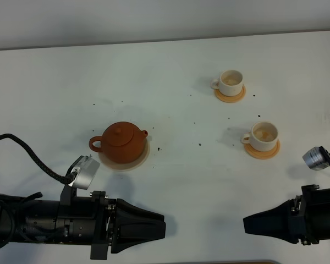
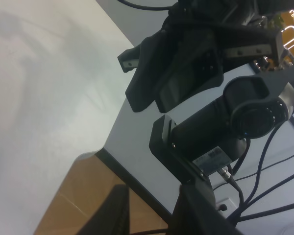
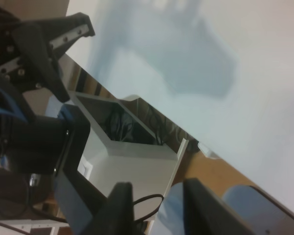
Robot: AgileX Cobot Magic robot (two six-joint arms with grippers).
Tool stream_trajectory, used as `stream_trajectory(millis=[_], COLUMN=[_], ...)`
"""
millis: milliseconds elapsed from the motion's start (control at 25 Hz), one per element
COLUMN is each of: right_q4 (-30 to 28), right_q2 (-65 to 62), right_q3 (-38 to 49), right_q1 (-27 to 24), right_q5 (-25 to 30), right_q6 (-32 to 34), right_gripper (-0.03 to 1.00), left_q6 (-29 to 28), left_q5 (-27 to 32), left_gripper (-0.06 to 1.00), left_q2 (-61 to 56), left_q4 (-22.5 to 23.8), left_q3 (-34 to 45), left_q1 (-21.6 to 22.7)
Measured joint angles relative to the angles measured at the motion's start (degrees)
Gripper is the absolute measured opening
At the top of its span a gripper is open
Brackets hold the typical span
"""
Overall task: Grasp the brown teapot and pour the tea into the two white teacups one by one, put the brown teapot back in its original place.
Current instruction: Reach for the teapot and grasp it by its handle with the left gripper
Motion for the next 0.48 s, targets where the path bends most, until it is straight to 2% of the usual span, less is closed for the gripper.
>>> stream_trajectory(millis=[480], right_q4=[0.57], right_q2=[0.0], right_q3=[0.0], right_q1=[0.0], right_q5=[0.0], right_q6=[0.0], right_gripper=[0.24], left_q6=[0.0], left_q5=[0.0], left_gripper=[0.25], left_q2=[0.0], left_q4=[0.0], left_q3=[0.0], left_q1=[0.0])
